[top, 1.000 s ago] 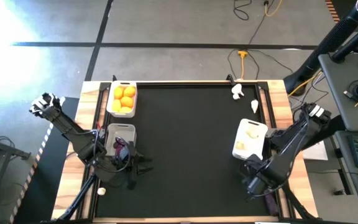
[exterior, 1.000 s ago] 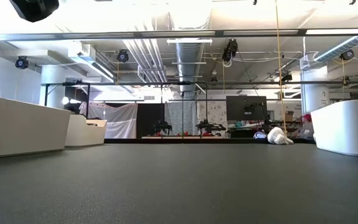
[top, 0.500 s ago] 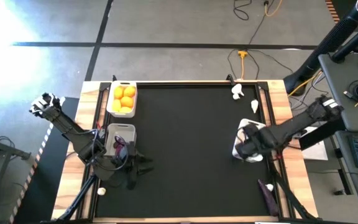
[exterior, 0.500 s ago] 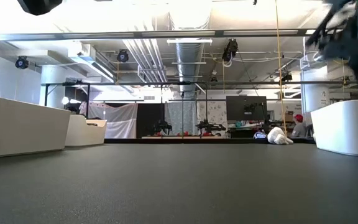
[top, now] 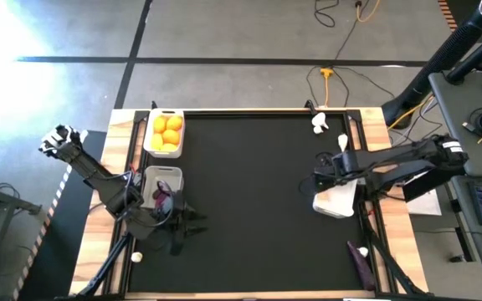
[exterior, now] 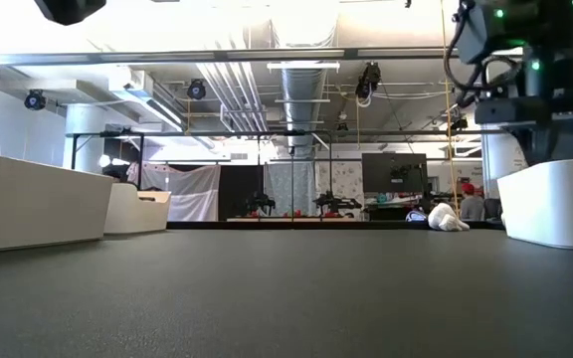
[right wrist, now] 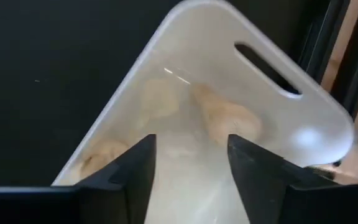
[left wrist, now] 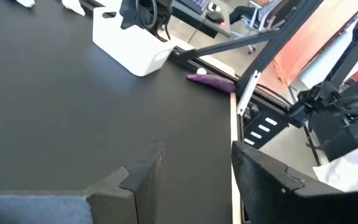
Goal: Sort produce into baskets
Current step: Put the violet eggplant into the gray bin
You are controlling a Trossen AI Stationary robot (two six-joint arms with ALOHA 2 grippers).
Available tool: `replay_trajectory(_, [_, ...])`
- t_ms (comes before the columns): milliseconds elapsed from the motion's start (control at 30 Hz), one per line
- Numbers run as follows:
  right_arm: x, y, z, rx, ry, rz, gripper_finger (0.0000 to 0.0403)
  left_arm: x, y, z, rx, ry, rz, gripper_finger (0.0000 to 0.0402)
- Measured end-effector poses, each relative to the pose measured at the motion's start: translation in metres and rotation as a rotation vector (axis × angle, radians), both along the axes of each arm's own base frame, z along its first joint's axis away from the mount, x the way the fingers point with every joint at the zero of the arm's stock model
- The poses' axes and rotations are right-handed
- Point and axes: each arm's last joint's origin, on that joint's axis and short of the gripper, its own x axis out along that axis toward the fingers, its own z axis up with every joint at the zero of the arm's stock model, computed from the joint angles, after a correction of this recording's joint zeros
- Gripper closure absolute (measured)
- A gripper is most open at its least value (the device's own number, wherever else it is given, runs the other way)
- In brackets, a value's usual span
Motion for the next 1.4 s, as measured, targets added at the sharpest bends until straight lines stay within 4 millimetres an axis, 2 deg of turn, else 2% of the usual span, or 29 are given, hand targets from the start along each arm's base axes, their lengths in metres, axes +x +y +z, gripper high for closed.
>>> replay_trajectory(100, [0.004,0.001,0.012,-0.008,-0.014,0.058,0.019,0.0,0.0,0.001,-0.006,-0.003,-0.004,0.0233])
replay_trajectory(200, [0.015,0.014,0.035,0.029,-0.106,0.168,0.0171,-0.001,-0.001,0.002,-0.036,-0.002,-0.037,0.0233])
replay_trajectory(333, [0.029,0.055,0.062,0.148,-0.186,0.298,0.0164,-0.002,-0.004,0.002,-0.049,0.007,-0.069,0.0233])
replay_trajectory(433, [0.037,0.094,0.073,0.252,-0.177,0.415,0.0167,-0.002,-0.004,0.001,-0.047,0.01,-0.074,0.0233])
replay_trajectory(500, [0.04,0.123,0.072,0.312,-0.13,0.514,0.017,-0.002,-0.004,0.001,-0.039,0.009,-0.078,0.0233])
replay_trajectory(600, [0.035,0.167,0.059,0.369,0.002,0.668,0.0172,-0.002,-0.004,0.001,-0.018,0.008,-0.086,0.0233])
replay_trajectory(700, [0.018,0.203,0.039,0.42,0.188,0.778,0.0172,-0.002,-0.004,0.001,-0.011,0.011,-0.088,0.0233])
replay_trajectory(800, [-0.001,0.228,0.022,0.459,0.331,0.799,0.0172,-0.003,-0.004,0.0,-0.011,0.022,-0.104,0.0233])
replay_trajectory(933, [-0.018,0.247,0.009,0.479,0.416,0.808,0.0172,-0.003,-0.004,-0.001,-0.002,0.036,-0.109,0.0233])
replay_trajectory(1033, [-0.019,0.254,0.005,0.526,0.401,0.735,0.0168,-0.004,-0.004,-0.002,0.004,0.045,-0.109,0.0233])
replay_trajectory(1100, [-0.017,0.255,0.002,0.54,0.36,0.655,0.0156,-0.004,-0.004,-0.003,0.009,0.05,-0.109,0.0233])
replay_trajectory(1233, [-0.019,0.245,-0.005,0.533,0.331,0.442,0.0119,-0.004,-0.004,-0.003,0.019,0.053,-0.111,0.0233])
replay_trajectory(1400, [-0.019,0.246,-0.027,0.69,0.222,0.275,0.0088,-0.004,-0.004,-0.003,0.022,0.053,-0.112,0.0233])
